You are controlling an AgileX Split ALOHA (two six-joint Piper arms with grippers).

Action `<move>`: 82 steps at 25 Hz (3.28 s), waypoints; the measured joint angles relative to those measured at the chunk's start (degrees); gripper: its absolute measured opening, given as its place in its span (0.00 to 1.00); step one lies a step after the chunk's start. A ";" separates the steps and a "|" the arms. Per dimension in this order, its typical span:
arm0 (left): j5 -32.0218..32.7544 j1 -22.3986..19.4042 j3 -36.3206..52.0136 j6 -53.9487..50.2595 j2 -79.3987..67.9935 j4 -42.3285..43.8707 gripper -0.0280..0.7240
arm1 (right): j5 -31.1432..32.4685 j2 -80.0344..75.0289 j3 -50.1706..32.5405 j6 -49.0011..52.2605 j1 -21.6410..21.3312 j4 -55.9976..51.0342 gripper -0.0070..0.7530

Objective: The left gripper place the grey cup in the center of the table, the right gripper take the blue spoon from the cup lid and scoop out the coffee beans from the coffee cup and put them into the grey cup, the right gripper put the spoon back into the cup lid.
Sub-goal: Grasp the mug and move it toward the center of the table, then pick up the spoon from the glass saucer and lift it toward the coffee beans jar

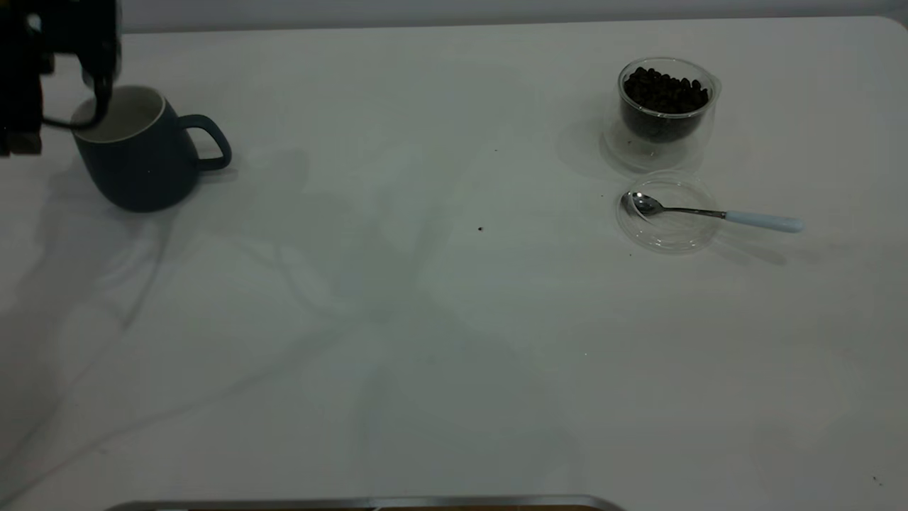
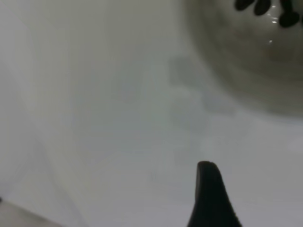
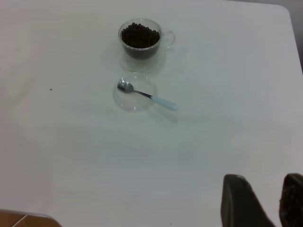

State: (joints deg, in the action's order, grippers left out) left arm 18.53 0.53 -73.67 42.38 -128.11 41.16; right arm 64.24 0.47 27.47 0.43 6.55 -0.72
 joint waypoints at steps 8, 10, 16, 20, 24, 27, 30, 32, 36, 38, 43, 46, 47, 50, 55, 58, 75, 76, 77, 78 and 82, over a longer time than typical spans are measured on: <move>-7.06 0.20 -0.04 0.06 -2.51 2.79 0.77 | 0.00 0.00 0.00 0.00 0.00 0.00 0.32; -7.49 0.73 -0.04 0.12 -2.71 3.31 0.77 | 0.00 0.00 0.00 0.00 0.00 0.00 0.32; -9.11 5.06 -0.04 0.06 -3.09 4.25 0.77 | 0.00 0.00 0.00 0.00 0.00 0.00 0.32; -9.36 9.56 -0.04 -0.07 -3.09 4.25 0.77 | 0.00 0.00 0.00 0.00 0.00 0.00 0.32; -9.52 14.43 -0.04 -3.70 -3.09 4.25 0.77 | 0.00 0.00 0.00 0.00 0.00 0.00 0.32; -11.37 17.95 -0.04 -8.23 -3.09 4.25 0.77 | 0.00 0.00 0.00 0.00 0.00 0.00 0.32; -13.43 21.31 -0.04 -11.72 -3.09 4.29 0.77 | 0.00 0.00 0.00 0.00 0.00 0.00 0.32; -14.41 23.40 -0.04 -13.23 -3.09 4.29 0.77 | 0.00 0.00 0.00 0.00 0.00 0.00 0.32; -14.74 26.79 -0.04 -15.84 -3.09 4.29 0.77 | 0.00 0.00 0.00 0.00 0.00 0.00 0.32; -14.36 27.73 -0.04 -17.80 -3.09 4.29 0.77 | 0.00 0.00 0.00 0.00 0.00 0.00 0.32; -8.53 27.99 -0.04 -24.07 0.46 4.31 0.77 | 0.00 0.00 0.00 0.00 0.00 0.00 0.32; -2.29 27.99 -0.04 -27.40 6.42 4.82 0.77 | 0.00 0.00 0.00 0.00 0.00 0.00 0.32; -0.36 27.99 -0.04 -28.61 8.40 4.97 0.77 | 0.00 0.00 0.00 0.00 0.00 0.00 0.32; 6.52 27.99 -0.04 -34.28 15.16 5.01 0.77 | 0.00 0.00 0.00 0.05 0.00 0.00 0.32; 20.36 27.99 -0.04 -44.43 26.01 4.76 0.77 | 0.00 0.00 0.00 0.05 0.00 0.00 0.32; 29.64 27.99 -0.04 -46.48 32.03 4.30 0.77 | 0.00 0.00 0.00 0.05 0.00 0.00 0.32; 48.24 27.99 5.69 -46.49 72.68 -24.42 0.77 | 0.00 0.00 0.00 0.00 0.00 -0.05 0.32; 48.24 27.99 7.27 -45.39 75.58 -27.73 0.77 | 0.00 0.00 0.00 0.00 0.00 -0.05 0.32; 48.24 27.99 9.16 -44.52 78.42 -30.74 0.77 | 0.00 0.00 0.00 0.00 0.00 -0.05 0.32; 48.24 27.99 10.90 -43.62 81.17 -33.21 0.77 | 0.00 0.00 0.00 0.00 0.00 -0.05 0.32; 48.24 27.99 19.99 -42.38 90.60 -38.05 0.77 | 0.00 0.00 0.00 0.00 0.00 -0.05 0.32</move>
State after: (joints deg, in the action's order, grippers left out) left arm 66.77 28.52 -53.68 0.00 -37.51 3.11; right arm 64.24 0.47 27.47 0.43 6.55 -0.77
